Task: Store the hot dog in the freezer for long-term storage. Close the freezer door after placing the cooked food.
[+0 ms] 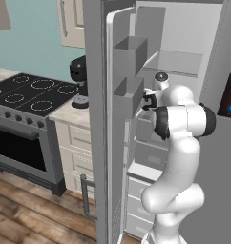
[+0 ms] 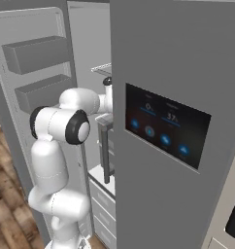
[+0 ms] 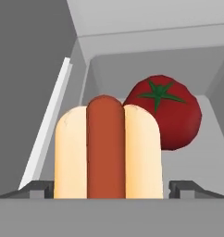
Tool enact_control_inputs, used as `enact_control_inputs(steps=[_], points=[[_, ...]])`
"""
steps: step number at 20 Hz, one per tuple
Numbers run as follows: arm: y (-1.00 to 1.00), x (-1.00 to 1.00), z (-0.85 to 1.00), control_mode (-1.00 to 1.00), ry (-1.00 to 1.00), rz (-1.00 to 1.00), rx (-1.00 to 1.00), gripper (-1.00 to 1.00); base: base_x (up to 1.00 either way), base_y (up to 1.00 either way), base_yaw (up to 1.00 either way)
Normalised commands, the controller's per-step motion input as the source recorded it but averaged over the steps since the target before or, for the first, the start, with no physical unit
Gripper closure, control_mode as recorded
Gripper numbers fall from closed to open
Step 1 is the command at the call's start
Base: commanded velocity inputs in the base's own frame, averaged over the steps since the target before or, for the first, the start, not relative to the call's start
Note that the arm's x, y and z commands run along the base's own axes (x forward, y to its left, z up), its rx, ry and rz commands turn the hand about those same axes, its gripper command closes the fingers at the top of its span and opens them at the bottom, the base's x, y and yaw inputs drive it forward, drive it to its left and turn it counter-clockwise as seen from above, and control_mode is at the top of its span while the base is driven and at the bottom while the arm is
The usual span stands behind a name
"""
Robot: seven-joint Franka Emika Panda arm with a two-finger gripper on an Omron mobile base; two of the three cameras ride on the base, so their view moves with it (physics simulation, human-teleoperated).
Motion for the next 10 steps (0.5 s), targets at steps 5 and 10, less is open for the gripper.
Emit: enact_control_inputs(steps=[5, 10], points=[[0.24, -0.05, 0.03, -1.00, -0.03, 0.00, -0.01, -1.00, 0.00, 0.00, 0.00], [0.19, -0.19, 0.11, -1.00, -0.09, 0.00, -0.01, -1.00, 0.00, 0.00, 0.00]])
